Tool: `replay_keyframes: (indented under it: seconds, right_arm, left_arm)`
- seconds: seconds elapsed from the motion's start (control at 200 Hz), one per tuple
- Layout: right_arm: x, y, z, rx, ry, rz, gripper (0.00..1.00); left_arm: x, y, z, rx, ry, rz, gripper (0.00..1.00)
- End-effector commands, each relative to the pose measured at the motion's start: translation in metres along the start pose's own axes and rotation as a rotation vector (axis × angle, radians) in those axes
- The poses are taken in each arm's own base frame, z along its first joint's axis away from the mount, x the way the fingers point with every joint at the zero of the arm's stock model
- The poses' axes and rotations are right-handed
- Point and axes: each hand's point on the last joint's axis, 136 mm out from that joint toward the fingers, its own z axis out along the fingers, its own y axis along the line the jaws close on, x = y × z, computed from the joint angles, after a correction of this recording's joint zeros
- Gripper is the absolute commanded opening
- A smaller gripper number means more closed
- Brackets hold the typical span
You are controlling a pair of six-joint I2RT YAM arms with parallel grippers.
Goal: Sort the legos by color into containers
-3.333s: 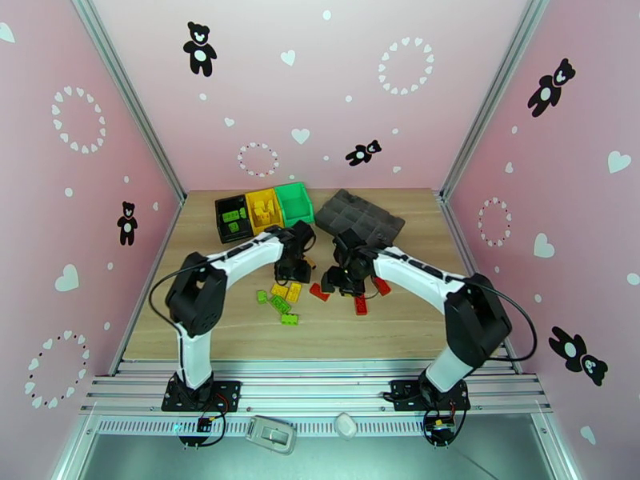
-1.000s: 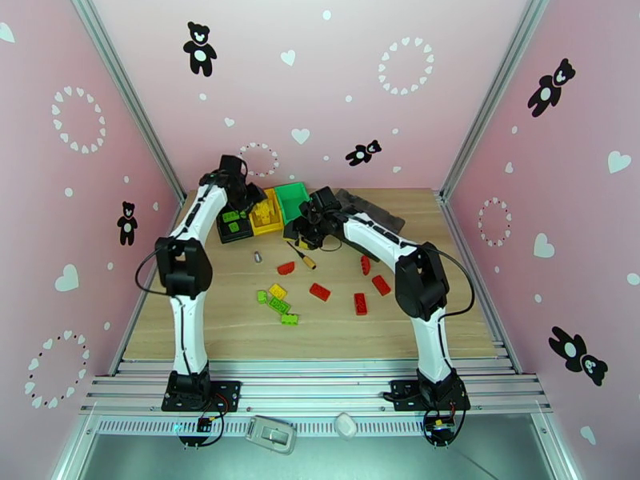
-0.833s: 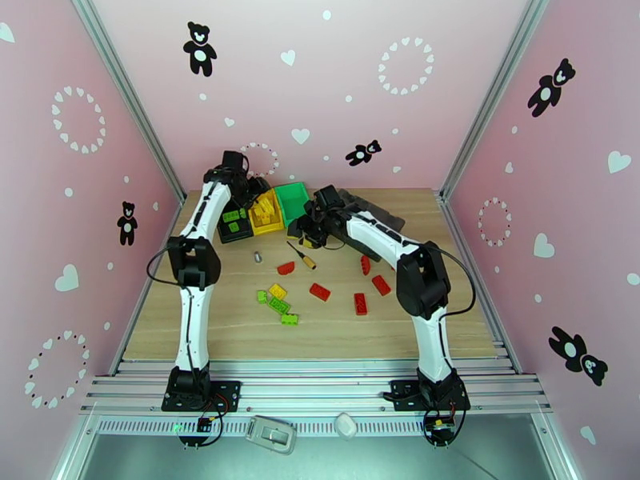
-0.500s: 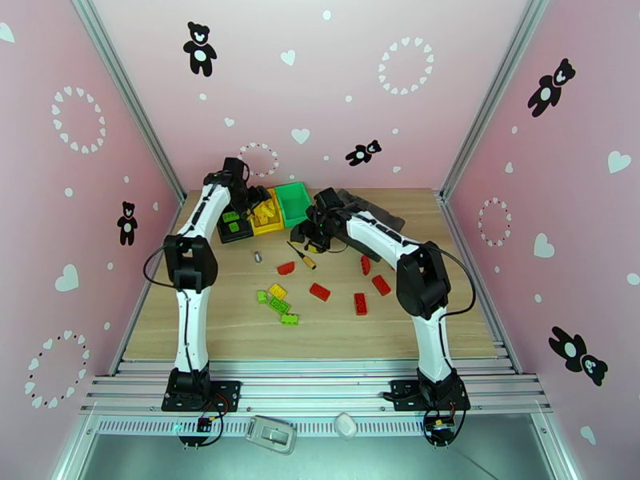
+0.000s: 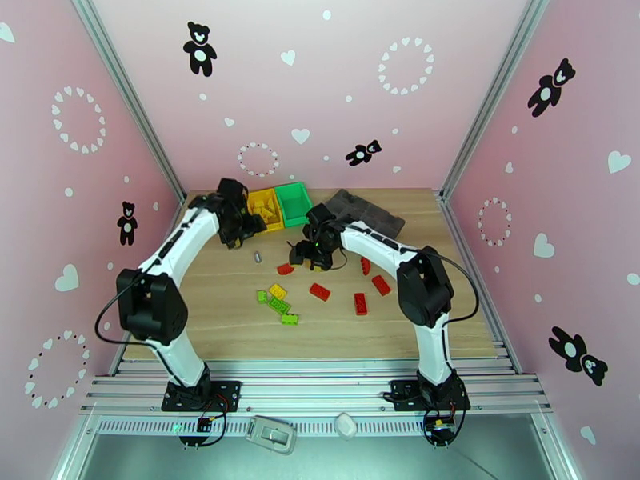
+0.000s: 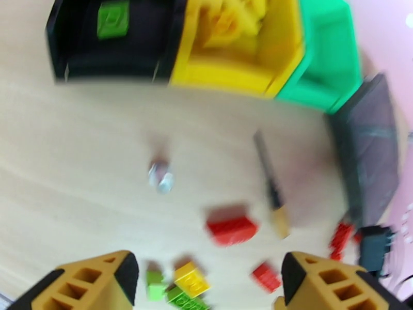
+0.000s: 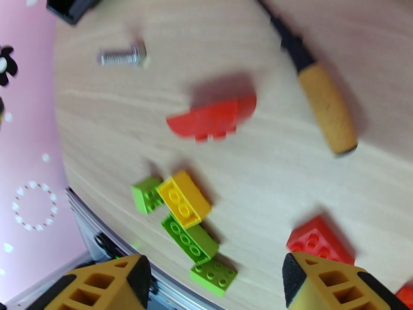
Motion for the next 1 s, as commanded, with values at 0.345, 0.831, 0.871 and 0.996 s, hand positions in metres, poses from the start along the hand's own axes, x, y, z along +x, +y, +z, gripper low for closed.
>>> replay_keyframes:
  seconds: [0.345,0.831,0.871,0.996]
  right_arm:
    - [0.054,-0.011,-0.010,0.099,0.012,-0.047,0.73]
    - [0.063,-0.012,-0.014,0.101,-0.001,-0.040,0.72]
    - [0.063,-0.012,-0.014,0.100,-0.001,-0.041,0.72]
    - [0.062,-0.011,-0.014,0.099,0.001,-0.043,0.72]
  left_arm:
    - [0.119,0.020,0.048,-0.160,0.131,0.138,0.62]
    - [0.141,0.046,0.077,-0.260,0.185,0.164,0.49]
    - [0.142,0.046,0.080,-0.261,0.188,0.164,0.48]
    - [0.143,0.048,0.087,-0.267,0.195,0.160,0.46]
